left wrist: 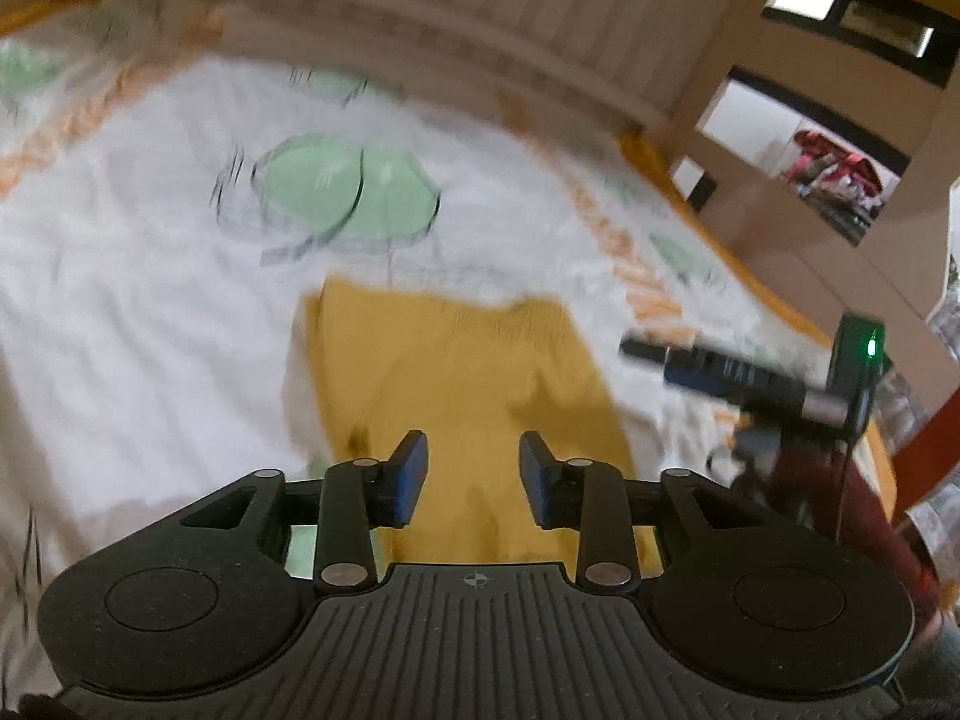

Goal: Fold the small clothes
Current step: 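Open both grippers and release the folded sweater onto the duvet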

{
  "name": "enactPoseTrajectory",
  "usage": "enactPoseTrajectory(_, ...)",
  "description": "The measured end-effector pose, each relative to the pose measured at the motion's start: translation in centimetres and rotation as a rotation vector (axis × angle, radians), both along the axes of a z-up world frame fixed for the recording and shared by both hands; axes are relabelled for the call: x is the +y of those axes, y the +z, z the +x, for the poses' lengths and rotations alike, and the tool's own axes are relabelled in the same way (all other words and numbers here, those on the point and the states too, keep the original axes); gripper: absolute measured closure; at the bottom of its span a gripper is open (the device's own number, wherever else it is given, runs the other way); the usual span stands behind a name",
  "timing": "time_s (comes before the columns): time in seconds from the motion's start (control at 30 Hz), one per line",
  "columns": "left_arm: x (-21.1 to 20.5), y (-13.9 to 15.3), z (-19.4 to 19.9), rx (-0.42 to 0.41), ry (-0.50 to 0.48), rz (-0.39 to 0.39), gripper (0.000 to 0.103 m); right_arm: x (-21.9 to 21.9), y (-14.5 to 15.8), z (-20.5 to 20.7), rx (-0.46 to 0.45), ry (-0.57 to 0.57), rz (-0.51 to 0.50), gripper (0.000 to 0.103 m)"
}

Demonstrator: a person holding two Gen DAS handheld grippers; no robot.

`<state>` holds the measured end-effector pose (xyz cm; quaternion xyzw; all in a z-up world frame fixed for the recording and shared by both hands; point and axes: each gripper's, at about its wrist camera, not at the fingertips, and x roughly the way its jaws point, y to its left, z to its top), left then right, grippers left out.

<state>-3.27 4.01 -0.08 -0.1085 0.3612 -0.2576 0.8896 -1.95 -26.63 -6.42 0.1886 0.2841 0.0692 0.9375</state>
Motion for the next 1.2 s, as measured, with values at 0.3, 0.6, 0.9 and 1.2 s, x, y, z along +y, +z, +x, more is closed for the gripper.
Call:
enactPoseTrajectory(0.3, -4.6, -1.8, 9.3, -0.010, 0.172, 0.213, 0.065, 1.3, 0.0, 2.6, 0.038, -0.051, -0.109, 0.000)
enactPoseTrajectory(0.6, -4.5, -7.2, 12.6, 0.172, 0.210, 0.291, 0.056, 1.7, -2.9, 5.7, 0.168, -0.075, -0.183, 0.000)
enactPoseTrajectory(0.9, -5.0, -6.5, 12.1, 0.147, 0.227, 0.360, 0.046, 0.9, -3.2, 5.1, 0.173, -0.064, -0.117, 0.000)
enactPoseTrajectory(1.2, -5.1, -4.6, 10.6, 0.111, 0.232, 0.367, 0.047, 0.9, 0.1, 1.3, 0.089, -0.050, -0.131, 0.000)
